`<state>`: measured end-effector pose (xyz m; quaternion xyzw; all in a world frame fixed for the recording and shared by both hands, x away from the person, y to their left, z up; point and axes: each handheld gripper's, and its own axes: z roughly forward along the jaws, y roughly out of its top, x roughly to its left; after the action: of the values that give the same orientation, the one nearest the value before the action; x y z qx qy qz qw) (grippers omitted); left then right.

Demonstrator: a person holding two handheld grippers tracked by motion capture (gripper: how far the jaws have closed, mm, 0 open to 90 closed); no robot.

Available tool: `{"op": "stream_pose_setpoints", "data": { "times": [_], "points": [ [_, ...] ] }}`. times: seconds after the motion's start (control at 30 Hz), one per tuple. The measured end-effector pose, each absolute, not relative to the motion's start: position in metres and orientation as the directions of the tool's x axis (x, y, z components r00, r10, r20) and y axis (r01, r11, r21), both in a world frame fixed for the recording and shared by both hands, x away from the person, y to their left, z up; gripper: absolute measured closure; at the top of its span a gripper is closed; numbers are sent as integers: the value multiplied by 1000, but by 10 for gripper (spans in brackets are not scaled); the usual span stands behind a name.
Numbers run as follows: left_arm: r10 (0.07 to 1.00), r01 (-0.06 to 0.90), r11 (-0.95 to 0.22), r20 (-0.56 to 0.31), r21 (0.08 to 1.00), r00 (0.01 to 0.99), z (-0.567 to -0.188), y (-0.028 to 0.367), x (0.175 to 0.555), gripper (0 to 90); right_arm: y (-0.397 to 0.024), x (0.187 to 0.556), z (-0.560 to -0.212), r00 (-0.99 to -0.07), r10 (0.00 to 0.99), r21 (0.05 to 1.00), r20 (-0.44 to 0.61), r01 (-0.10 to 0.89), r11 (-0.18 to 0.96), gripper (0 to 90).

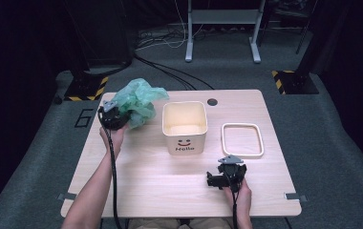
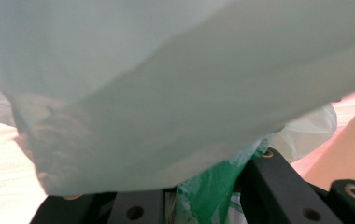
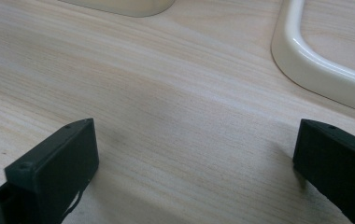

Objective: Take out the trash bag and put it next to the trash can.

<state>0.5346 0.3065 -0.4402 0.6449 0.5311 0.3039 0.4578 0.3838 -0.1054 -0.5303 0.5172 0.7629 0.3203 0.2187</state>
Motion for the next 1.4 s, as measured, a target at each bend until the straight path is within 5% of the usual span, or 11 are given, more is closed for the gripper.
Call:
{"op": "stream_pose_setpoints", "data": {
  "times": [0.67,1.2,1.4],
  "points": [
    [966,444,-64,-55,894,251,-477,308,533,717,-105,384,-530,-371,928,715,-3,648,261,0],
    [944,525,-71,-114,848,311,-472,305,505,39,-105,384,-530,-373,928,715,-3,648,263,0],
    [935,516,-86,-110,852,337,-472,304,490,0,-105,384,-530,-372,928,715,-4,648,263,0]
  ]
}}
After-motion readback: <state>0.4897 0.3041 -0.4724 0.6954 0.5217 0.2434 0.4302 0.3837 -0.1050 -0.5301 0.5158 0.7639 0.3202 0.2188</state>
